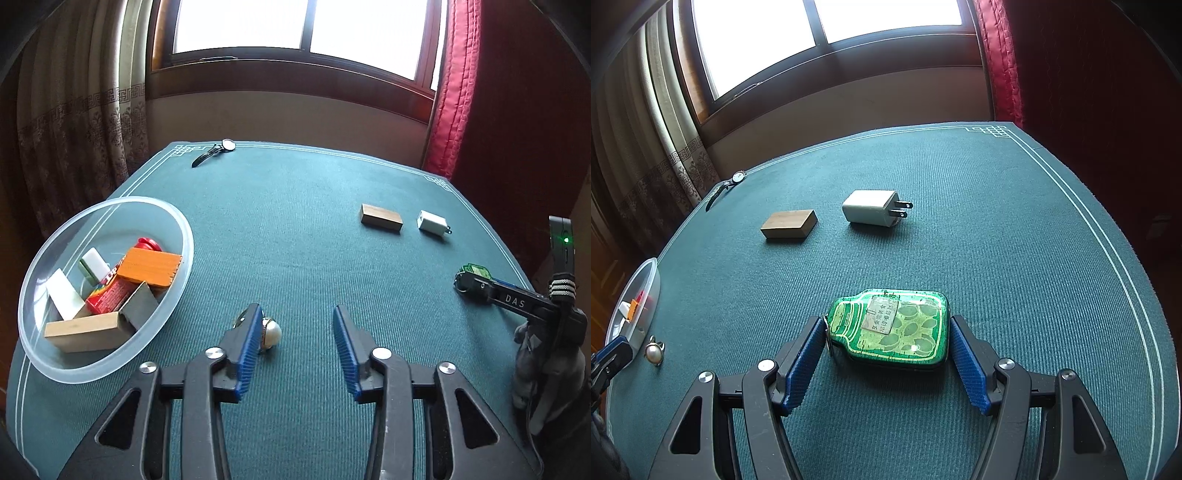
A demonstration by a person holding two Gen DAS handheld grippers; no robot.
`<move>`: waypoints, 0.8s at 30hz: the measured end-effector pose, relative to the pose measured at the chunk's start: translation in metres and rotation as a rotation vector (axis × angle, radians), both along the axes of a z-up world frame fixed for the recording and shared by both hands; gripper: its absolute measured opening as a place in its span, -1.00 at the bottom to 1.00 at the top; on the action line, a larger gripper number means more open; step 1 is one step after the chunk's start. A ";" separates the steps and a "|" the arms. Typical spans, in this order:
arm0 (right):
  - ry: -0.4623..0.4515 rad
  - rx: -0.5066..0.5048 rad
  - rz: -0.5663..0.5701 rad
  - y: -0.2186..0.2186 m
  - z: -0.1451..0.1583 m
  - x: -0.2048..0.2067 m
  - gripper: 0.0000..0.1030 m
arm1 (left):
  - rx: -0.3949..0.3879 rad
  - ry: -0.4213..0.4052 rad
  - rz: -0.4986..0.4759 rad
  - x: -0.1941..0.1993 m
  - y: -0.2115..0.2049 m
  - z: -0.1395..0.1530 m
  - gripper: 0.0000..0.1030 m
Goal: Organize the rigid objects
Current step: 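Carry the gold ring into the bowl and open the left tool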
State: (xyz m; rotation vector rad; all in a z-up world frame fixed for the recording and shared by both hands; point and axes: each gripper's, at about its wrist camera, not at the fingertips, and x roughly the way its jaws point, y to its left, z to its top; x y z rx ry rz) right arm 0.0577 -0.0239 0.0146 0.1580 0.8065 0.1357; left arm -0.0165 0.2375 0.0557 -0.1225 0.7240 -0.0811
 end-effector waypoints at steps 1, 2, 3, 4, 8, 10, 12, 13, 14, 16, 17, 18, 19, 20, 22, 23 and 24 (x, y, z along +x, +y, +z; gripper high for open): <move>0.000 0.000 0.000 0.000 0.000 0.000 0.38 | -0.001 -0.001 0.006 -0.002 0.001 -0.001 0.08; 0.000 0.000 0.000 0.000 0.000 0.000 0.38 | 0.001 -0.001 0.015 -0.003 0.003 -0.003 0.09; 0.000 0.000 0.000 0.000 0.000 0.000 0.38 | 0.001 0.001 0.021 -0.003 0.005 -0.004 0.09; 0.000 0.000 0.000 0.000 0.000 0.000 0.38 | -0.001 0.007 0.026 -0.002 0.006 -0.006 0.09; 0.000 0.000 0.000 0.000 0.000 0.000 0.38 | -0.008 0.032 0.033 0.005 0.009 -0.016 0.09; 0.000 0.000 0.000 0.000 0.000 0.000 0.38 | -0.007 0.043 0.032 0.010 0.008 -0.021 0.09; 0.000 0.000 0.000 0.000 0.000 0.000 0.38 | 0.001 0.056 0.033 0.015 0.008 -0.028 0.09; 0.000 0.000 0.000 0.000 0.000 0.000 0.38 | 0.006 0.065 0.037 0.018 0.008 -0.031 0.09; 0.000 -0.001 0.000 0.000 0.000 0.000 0.38 | 0.011 0.074 0.042 0.021 0.008 -0.034 0.09; 0.000 0.000 0.000 0.000 0.000 0.000 0.38 | 0.009 0.089 0.041 0.026 0.009 -0.040 0.07; 0.000 0.000 0.000 0.001 0.000 0.000 0.38 | 0.012 0.095 0.043 0.028 0.008 -0.042 0.07; 0.000 0.000 0.000 0.000 0.000 0.000 0.38 | 0.015 0.090 0.042 0.029 0.008 -0.042 -0.10; 0.001 0.000 0.001 0.000 0.000 0.000 0.38 | 0.019 0.089 0.038 0.030 0.007 -0.041 -0.27; 0.000 0.000 0.000 0.000 0.000 0.000 0.38 | 0.021 0.091 0.031 0.030 0.006 -0.042 -0.27; 0.001 0.000 0.000 0.000 0.000 0.000 0.38 | 0.024 0.086 0.026 0.029 0.004 -0.041 -0.27; 0.001 0.000 0.001 0.000 0.000 0.000 0.38 | 0.025 0.083 0.023 0.028 0.003 -0.041 -0.27; 0.001 0.000 0.001 0.000 0.000 0.000 0.38 | 0.027 0.080 0.021 0.027 0.003 -0.040 -0.27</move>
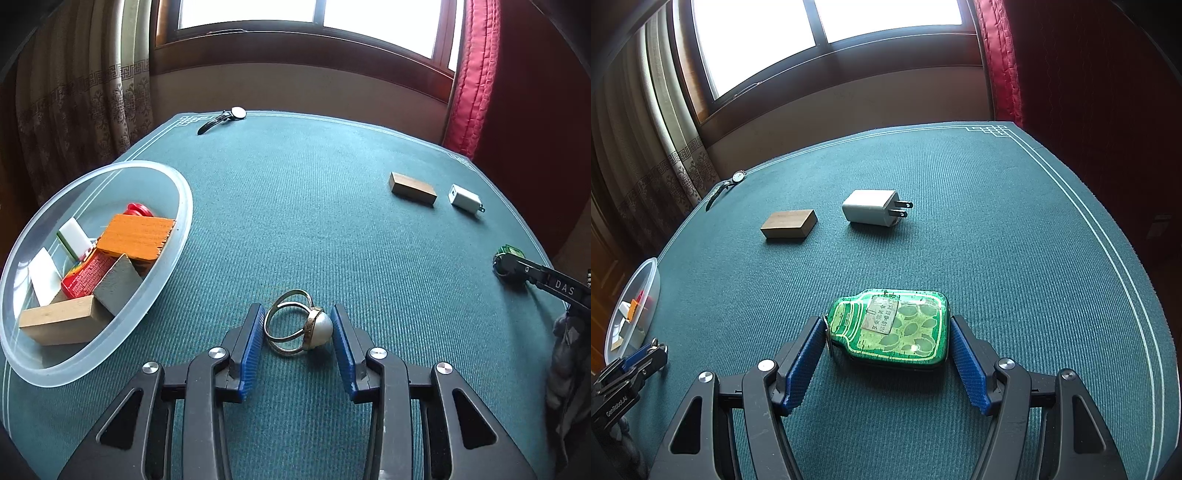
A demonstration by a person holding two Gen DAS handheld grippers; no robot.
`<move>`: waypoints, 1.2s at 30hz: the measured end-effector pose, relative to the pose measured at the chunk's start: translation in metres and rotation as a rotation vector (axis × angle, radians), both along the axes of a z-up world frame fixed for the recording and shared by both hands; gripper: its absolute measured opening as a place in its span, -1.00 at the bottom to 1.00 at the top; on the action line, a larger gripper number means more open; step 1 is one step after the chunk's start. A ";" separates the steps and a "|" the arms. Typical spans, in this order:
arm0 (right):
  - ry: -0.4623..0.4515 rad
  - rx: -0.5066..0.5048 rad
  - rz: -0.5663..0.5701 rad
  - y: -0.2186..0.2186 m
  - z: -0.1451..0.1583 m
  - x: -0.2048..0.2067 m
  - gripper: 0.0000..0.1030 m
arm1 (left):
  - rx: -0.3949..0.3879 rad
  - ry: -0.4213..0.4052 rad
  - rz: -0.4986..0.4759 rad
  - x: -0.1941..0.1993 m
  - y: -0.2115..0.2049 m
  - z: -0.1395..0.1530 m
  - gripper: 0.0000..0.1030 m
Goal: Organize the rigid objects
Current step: 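Carry the gold ring into the bowl and open the left tool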
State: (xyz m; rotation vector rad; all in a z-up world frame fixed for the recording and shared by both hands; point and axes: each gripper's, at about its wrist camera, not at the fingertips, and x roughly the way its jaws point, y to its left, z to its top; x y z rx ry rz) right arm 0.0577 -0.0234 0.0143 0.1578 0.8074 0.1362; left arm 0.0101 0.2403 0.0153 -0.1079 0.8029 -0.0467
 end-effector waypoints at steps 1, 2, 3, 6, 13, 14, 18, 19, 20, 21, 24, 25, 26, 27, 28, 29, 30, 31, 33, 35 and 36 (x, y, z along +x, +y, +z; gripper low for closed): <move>0.000 0.000 0.000 0.000 0.000 0.000 0.38 | 0.003 -0.006 -0.001 -0.001 0.000 0.001 -0.27; 0.000 0.000 0.000 0.000 0.000 0.000 0.38 | 0.005 -0.014 0.000 -0.003 0.000 0.003 -0.27; 0.000 0.000 0.000 0.000 0.000 0.000 0.38 | 0.007 -0.023 0.001 -0.005 0.000 0.005 -0.27; 0.000 0.000 0.000 0.000 0.000 0.000 0.38 | 0.007 -0.046 0.000 -0.009 0.001 0.013 -0.27; 0.001 -0.001 0.000 0.000 0.000 0.000 0.38 | -0.005 -0.108 0.021 -0.020 0.015 0.035 -0.27; 0.001 -0.001 0.000 0.000 0.000 0.000 0.38 | -0.007 -0.118 0.028 -0.021 0.018 0.038 -0.27; 0.000 -0.001 0.000 0.000 0.000 0.001 0.38 | -0.009 -0.151 0.068 -0.028 0.036 0.049 -0.27; 0.001 -0.002 0.000 -0.001 0.000 0.001 0.38 | -0.009 -0.157 0.080 -0.030 0.042 0.051 -0.27; 0.001 -0.003 0.000 -0.001 0.000 0.001 0.38 | -0.009 -0.162 0.093 -0.030 0.048 0.053 -0.27; 0.001 -0.004 0.000 -0.001 -0.001 0.001 0.38 | -0.009 -0.166 0.107 -0.031 0.055 0.054 -0.27; 0.002 -0.005 0.000 -0.001 -0.001 0.001 0.38 | -0.010 -0.176 0.146 -0.035 0.072 0.057 -0.27; 0.002 -0.005 0.000 -0.001 -0.001 0.001 0.38 | -0.009 -0.180 0.158 -0.036 0.078 0.057 -0.27; 0.003 -0.006 0.000 -0.001 -0.001 0.001 0.38 | -0.008 -0.184 0.170 -0.038 0.084 0.058 -0.27; 0.003 -0.007 0.001 -0.001 -0.001 0.002 0.38 | -0.007 -0.188 0.183 -0.039 0.090 0.059 -0.27; 0.004 -0.009 0.001 -0.001 -0.001 0.002 0.38 | -0.007 -0.192 0.195 -0.041 0.095 0.060 -0.27; 0.004 -0.010 0.001 -0.001 -0.001 0.002 0.38 | -0.006 -0.196 0.207 -0.042 0.101 0.060 -0.27; 0.004 -0.011 0.001 -0.001 -0.002 0.002 0.38 | -0.007 -0.200 0.219 -0.043 0.106 0.061 -0.27; 0.004 -0.012 0.001 0.000 -0.002 0.003 0.38 | -0.007 -0.203 0.230 -0.044 0.111 0.061 -0.27; 0.005 -0.014 0.000 0.000 -0.001 0.002 0.38 | -0.007 -0.207 0.251 -0.045 0.121 0.061 -0.27; 0.007 -0.020 0.000 0.001 -0.002 0.002 0.38 | -0.010 -0.207 0.268 -0.046 0.130 0.060 -0.27; 0.008 -0.024 -0.001 0.001 -0.001 0.003 0.38 | -0.011 -0.207 0.274 -0.046 0.134 0.059 -0.27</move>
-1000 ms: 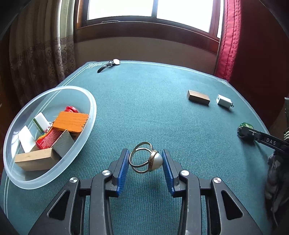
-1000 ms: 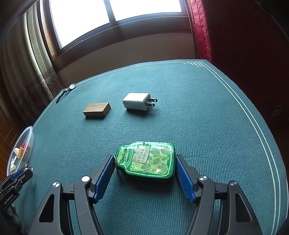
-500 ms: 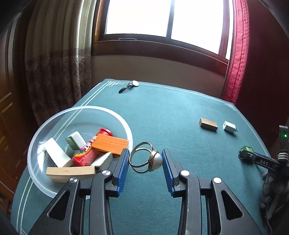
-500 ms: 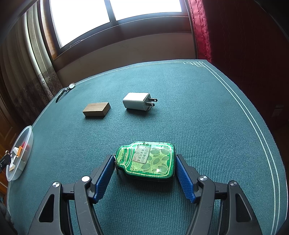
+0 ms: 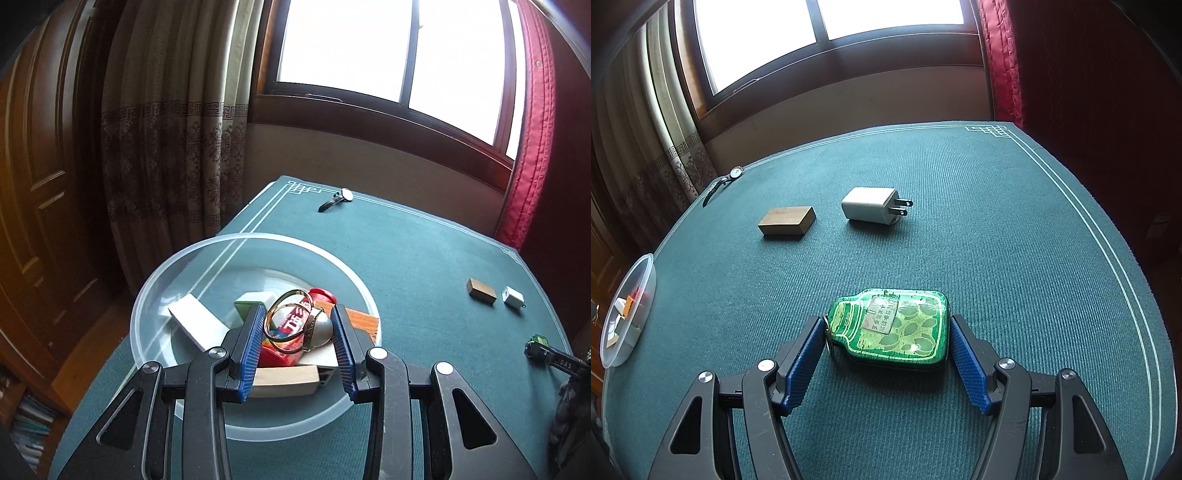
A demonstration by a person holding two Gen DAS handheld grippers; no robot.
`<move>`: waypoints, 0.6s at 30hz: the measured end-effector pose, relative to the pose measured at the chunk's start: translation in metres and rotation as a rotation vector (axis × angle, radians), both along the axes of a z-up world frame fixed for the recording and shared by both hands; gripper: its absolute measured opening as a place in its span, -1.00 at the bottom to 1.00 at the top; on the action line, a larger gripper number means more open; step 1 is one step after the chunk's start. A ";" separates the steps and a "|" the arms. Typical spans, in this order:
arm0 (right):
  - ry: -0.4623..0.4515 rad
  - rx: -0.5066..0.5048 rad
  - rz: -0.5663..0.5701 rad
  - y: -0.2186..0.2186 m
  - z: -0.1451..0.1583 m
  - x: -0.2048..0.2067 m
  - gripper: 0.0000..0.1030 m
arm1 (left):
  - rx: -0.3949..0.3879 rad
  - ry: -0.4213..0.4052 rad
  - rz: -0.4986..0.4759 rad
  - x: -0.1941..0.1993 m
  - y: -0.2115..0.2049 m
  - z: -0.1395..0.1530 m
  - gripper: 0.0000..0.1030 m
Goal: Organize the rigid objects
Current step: 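Carry the gold ring into the bowl and open the left tool, then carry the green tin into the bowl and open the right tool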
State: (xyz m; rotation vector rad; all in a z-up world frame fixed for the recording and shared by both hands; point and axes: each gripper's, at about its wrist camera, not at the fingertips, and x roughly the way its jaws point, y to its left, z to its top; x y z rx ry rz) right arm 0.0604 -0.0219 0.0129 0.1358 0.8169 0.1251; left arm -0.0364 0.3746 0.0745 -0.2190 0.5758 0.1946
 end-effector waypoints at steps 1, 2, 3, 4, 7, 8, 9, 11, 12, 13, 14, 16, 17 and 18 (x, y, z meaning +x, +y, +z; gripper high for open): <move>0.001 -0.005 0.000 0.000 0.000 0.000 0.38 | -0.001 0.001 0.005 0.000 0.003 -0.001 -0.27; 0.001 -0.009 -0.001 0.001 0.000 0.000 0.38 | -0.002 0.001 0.010 0.000 0.006 -0.002 -0.27; 0.002 -0.013 -0.001 0.001 0.000 0.000 0.38 | -0.003 0.002 0.014 0.000 0.010 -0.003 -0.27; 0.003 -0.017 -0.001 0.002 0.000 0.000 0.38 | -0.006 0.004 0.018 0.000 0.013 -0.005 -0.27; 0.004 -0.032 -0.004 0.004 0.001 0.000 0.38 | -0.016 0.008 0.028 0.001 0.022 -0.010 -0.27; 0.005 -0.037 -0.005 0.005 0.001 0.000 0.38 | -0.020 0.009 0.031 0.002 0.025 -0.012 -0.27; 0.005 -0.042 -0.007 0.006 0.001 -0.001 0.38 | -0.024 0.009 0.034 0.002 0.027 -0.014 -0.27; 0.006 -0.054 -0.014 0.007 0.001 -0.001 0.38 | -0.031 0.008 0.038 0.003 0.033 -0.016 -0.27; 0.007 -0.060 -0.018 0.008 0.001 -0.002 0.38 | -0.033 0.007 0.040 0.004 0.035 -0.017 -0.27; 0.008 -0.064 -0.023 0.008 0.001 -0.002 0.38 | -0.036 0.006 0.041 0.004 0.037 -0.018 -0.26; 0.009 -0.068 -0.028 0.008 0.001 -0.003 0.38 | -0.041 0.005 0.040 0.005 0.040 -0.018 -0.27; 0.010 -0.072 -0.041 0.010 0.002 -0.005 0.38 | -0.054 0.004 0.034 0.006 0.044 -0.020 -0.21; 0.010 -0.072 -0.048 0.010 0.002 -0.006 0.38 | -0.061 0.003 0.036 0.005 0.048 -0.020 -0.13; 0.011 -0.072 -0.056 0.010 0.002 -0.008 0.38 | -0.071 0.001 0.041 0.004 0.051 -0.020 0.11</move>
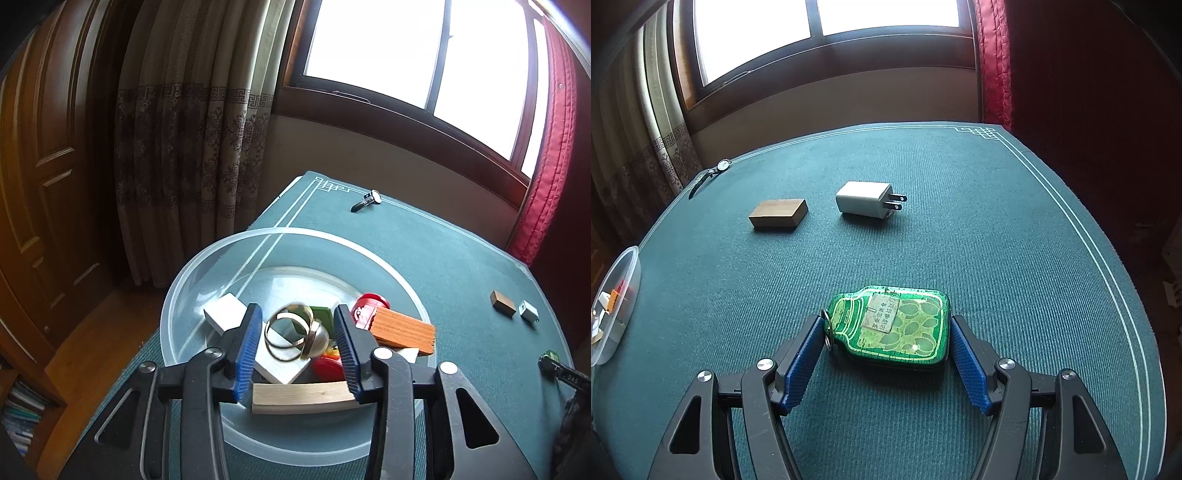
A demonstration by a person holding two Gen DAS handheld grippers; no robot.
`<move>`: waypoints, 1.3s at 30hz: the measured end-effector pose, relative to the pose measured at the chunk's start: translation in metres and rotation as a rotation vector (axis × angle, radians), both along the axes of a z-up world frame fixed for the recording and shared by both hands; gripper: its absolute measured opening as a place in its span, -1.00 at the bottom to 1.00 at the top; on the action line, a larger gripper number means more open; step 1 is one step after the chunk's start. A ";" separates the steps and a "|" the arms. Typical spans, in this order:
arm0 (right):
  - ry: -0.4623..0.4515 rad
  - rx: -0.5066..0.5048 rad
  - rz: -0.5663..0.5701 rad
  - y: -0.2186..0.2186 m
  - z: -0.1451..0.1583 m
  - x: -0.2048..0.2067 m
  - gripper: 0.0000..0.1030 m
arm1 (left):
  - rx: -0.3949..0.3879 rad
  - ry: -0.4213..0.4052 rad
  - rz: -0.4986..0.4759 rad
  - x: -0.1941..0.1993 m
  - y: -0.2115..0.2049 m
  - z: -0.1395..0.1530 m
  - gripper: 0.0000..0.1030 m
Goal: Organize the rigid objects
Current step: 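Carry the green tin into the bowl and open the right tool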
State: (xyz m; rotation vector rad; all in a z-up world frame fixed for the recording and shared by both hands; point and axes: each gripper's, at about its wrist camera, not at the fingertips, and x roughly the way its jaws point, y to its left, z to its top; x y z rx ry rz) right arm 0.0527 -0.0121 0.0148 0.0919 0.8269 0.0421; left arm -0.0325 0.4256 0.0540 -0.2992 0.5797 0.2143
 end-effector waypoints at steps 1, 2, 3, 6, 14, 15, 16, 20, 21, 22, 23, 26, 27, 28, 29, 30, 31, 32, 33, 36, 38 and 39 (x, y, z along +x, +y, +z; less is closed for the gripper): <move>0.001 0.003 -0.008 0.000 0.000 -0.002 0.38 | -0.014 -0.008 0.006 -0.002 0.005 0.000 0.22; 0.003 0.007 -0.015 0.001 0.000 -0.003 0.38 | -0.028 -0.018 0.013 -0.004 0.009 0.001 0.22; 0.006 0.013 -0.019 0.002 0.000 -0.004 0.38 | -0.034 -0.022 0.020 -0.006 0.013 0.001 0.22; 0.019 0.042 -0.020 0.007 0.001 -0.009 0.37 | -0.045 -0.033 0.036 -0.013 0.022 0.002 0.22; 0.007 0.118 0.045 0.041 0.017 -0.016 0.37 | -0.081 -0.033 0.060 -0.026 0.039 -0.002 0.27; 0.003 0.130 0.059 0.046 0.020 -0.017 0.37 | -0.084 -0.032 0.063 -0.027 0.041 -0.003 0.27; -0.001 0.141 0.073 0.052 0.023 -0.018 0.37 | -0.088 -0.031 0.066 -0.028 0.042 -0.003 0.27; -0.015 0.167 0.144 0.083 0.033 -0.020 0.37 | -0.106 -0.029 0.077 -0.031 0.047 -0.005 0.27; -0.019 0.170 0.165 0.091 0.036 -0.020 0.37 | -0.109 -0.028 0.077 -0.031 0.048 -0.005 0.27; -0.022 0.174 0.188 0.101 0.039 -0.020 0.37 | -0.111 -0.026 0.077 -0.031 0.048 -0.005 0.27; -0.025 0.177 0.212 0.111 0.041 -0.020 0.37 | -0.114 -0.025 0.078 -0.031 0.049 -0.005 0.27; -0.039 0.177 0.293 0.144 0.050 -0.022 0.37 | -0.114 -0.026 0.081 -0.031 0.049 -0.005 0.27; -0.046 0.175 0.321 0.155 0.053 -0.022 0.37 | -0.115 -0.027 0.081 -0.031 0.049 -0.005 0.27; -0.052 0.173 0.349 0.166 0.056 -0.024 0.37 | -0.117 -0.027 0.081 -0.030 0.049 -0.004 0.27; -0.056 0.170 0.376 0.177 0.058 -0.024 0.37 | -0.118 -0.027 0.081 -0.030 0.049 -0.005 0.27; -0.059 0.166 0.401 0.188 0.060 -0.025 0.37 | -0.117 -0.026 0.081 -0.030 0.049 -0.004 0.27; -0.062 0.160 0.424 0.199 0.061 -0.025 0.37 | -0.119 -0.027 0.082 -0.030 0.049 -0.004 0.27; -0.065 0.153 0.445 0.209 0.062 -0.026 0.37 | -0.119 -0.028 0.083 -0.031 0.050 -0.004 0.27; -0.068 0.145 0.465 0.219 0.062 -0.025 0.37 | -0.122 -0.029 0.084 -0.031 0.050 -0.004 0.27; -0.074 0.126 0.522 0.245 0.062 -0.028 0.37 | -0.130 -0.032 0.089 -0.032 0.051 -0.004 0.27; -0.075 0.116 0.556 0.262 0.062 -0.030 0.37 | -0.139 -0.030 0.091 -0.032 0.052 -0.004 0.27; -0.076 0.111 0.570 0.270 0.063 -0.031 0.37 | -0.143 -0.028 0.093 -0.033 0.053 -0.005 0.27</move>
